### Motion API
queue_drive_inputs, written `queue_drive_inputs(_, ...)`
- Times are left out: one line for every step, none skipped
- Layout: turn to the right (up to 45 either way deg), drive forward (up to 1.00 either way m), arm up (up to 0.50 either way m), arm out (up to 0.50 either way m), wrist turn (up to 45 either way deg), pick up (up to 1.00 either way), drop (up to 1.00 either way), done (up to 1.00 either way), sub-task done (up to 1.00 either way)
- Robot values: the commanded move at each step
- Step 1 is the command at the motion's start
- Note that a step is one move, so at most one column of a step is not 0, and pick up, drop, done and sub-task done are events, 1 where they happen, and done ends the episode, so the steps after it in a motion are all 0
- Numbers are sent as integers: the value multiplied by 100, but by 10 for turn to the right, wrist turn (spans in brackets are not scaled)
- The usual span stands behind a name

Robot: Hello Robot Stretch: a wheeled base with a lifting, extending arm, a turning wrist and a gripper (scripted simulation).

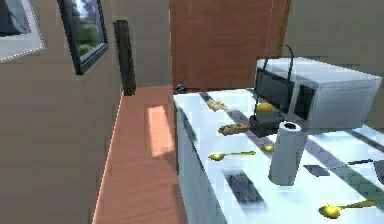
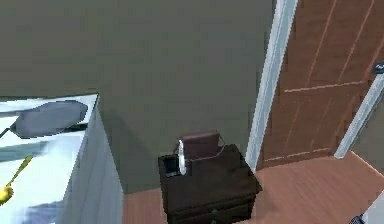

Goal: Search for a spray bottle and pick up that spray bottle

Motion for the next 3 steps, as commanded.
queue_drive_inputs(450, 0, 0, 0, 0, 0, 0, 0, 0)
queue_drive_inputs(450, 0, 0, 0, 0, 0, 0, 0, 0)
queue_drive_inputs(450, 0, 0, 0, 0, 0, 0, 0, 0)
